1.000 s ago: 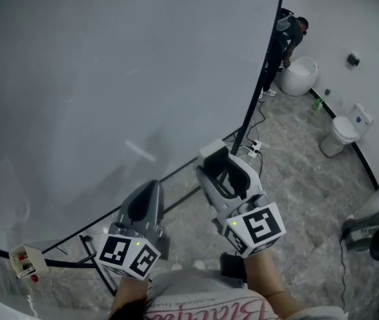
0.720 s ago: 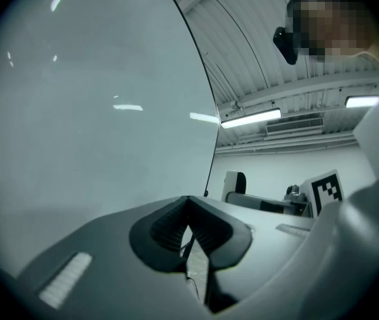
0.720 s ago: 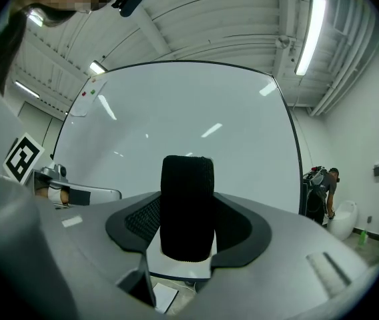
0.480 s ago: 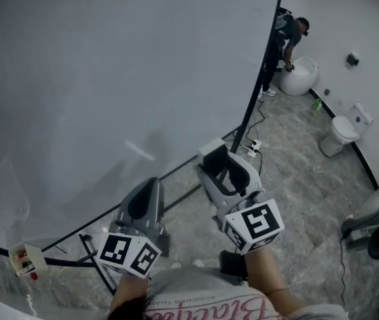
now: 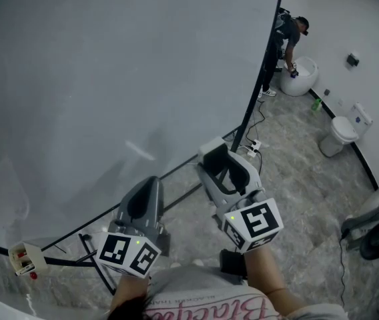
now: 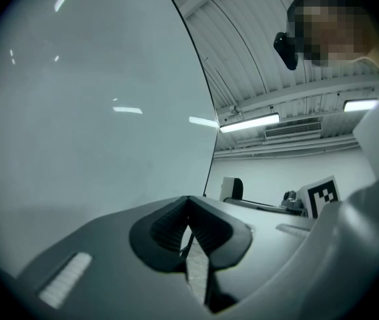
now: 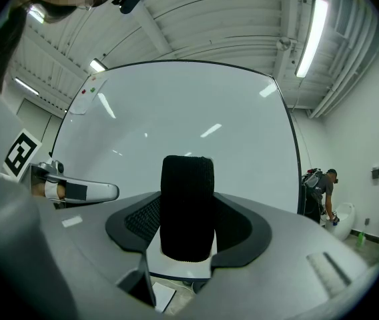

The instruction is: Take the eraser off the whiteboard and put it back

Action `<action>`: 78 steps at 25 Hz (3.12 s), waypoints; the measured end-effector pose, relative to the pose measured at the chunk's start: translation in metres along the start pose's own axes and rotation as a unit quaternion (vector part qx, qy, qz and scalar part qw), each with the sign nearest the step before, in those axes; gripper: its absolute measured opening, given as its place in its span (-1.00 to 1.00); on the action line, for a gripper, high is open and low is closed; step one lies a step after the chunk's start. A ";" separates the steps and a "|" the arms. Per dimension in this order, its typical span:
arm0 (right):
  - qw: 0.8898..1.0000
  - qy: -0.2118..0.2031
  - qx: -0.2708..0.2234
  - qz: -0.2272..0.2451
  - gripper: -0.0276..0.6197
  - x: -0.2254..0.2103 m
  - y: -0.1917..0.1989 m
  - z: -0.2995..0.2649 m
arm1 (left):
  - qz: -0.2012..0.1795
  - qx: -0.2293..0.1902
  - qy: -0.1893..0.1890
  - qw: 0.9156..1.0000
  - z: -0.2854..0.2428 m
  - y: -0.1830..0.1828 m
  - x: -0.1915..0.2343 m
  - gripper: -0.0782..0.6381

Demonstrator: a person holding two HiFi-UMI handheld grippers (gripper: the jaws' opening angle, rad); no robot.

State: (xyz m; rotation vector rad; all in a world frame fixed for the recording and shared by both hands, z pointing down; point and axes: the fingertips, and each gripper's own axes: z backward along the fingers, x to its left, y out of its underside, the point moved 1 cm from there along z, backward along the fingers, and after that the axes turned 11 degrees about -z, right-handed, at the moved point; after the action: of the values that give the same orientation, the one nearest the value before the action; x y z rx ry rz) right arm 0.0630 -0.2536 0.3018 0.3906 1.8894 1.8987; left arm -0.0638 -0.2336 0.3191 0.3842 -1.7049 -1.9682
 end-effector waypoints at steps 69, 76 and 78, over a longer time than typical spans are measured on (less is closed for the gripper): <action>0.995 -0.047 -0.023 0.087 -0.13 0.011 -0.105 -0.146 | -0.019 0.002 -0.013 1.000 0.001 -0.008 0.013 -0.78; 0.996 -0.036 -0.030 0.076 -0.13 0.011 -0.096 -0.107 | -0.018 0.000 -0.008 1.000 0.002 -0.006 0.007 -0.78; 0.996 -0.037 -0.033 0.068 -0.19 0.013 -0.089 -0.090 | -0.016 0.001 -0.007 1.000 0.002 -0.005 0.006 -0.78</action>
State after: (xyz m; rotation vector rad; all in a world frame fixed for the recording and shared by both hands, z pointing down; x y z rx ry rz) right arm 0.0167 -0.3278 0.2093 0.5731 1.7878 1.9989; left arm -0.0708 -0.2346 0.3150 0.4023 -1.7196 -1.9970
